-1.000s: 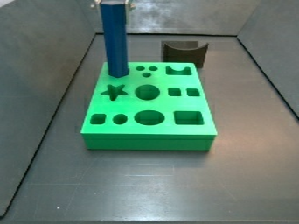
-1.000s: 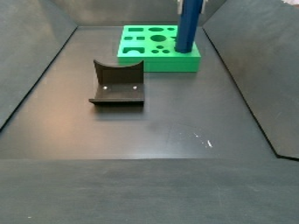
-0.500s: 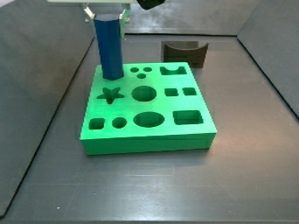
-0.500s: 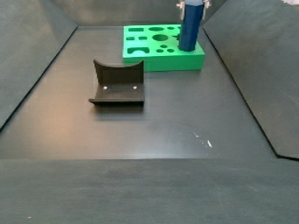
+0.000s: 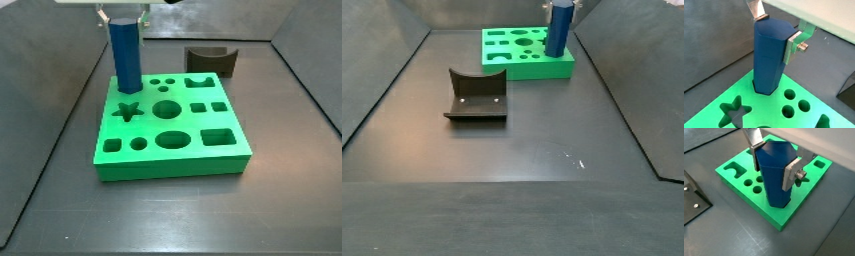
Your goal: Insert the hexagon object.
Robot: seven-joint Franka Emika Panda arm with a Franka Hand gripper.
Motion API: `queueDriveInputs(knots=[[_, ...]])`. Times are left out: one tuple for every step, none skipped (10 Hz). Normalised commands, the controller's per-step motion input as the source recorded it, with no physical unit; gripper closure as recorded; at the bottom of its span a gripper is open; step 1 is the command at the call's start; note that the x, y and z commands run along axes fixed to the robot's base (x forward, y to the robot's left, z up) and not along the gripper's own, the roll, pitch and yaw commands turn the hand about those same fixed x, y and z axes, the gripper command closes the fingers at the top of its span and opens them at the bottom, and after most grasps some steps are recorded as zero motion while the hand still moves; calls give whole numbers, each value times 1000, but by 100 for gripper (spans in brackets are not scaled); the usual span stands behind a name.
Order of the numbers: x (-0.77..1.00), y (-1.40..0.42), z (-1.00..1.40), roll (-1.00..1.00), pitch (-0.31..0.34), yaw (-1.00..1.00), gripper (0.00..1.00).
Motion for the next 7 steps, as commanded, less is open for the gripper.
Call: queueDriveInputs(knots=[[0,-123,0,-207,-46,0,100],[0,-60,0,-426,-63,0,100],[0,0,0,-500,-39,0,100],[0,-163,-60,-411,0,0,100],[0,-109,-103,-404,0,0,100],[0,-126,-129,-71,0,0,100],[0,0,0,0,0,0,100]])
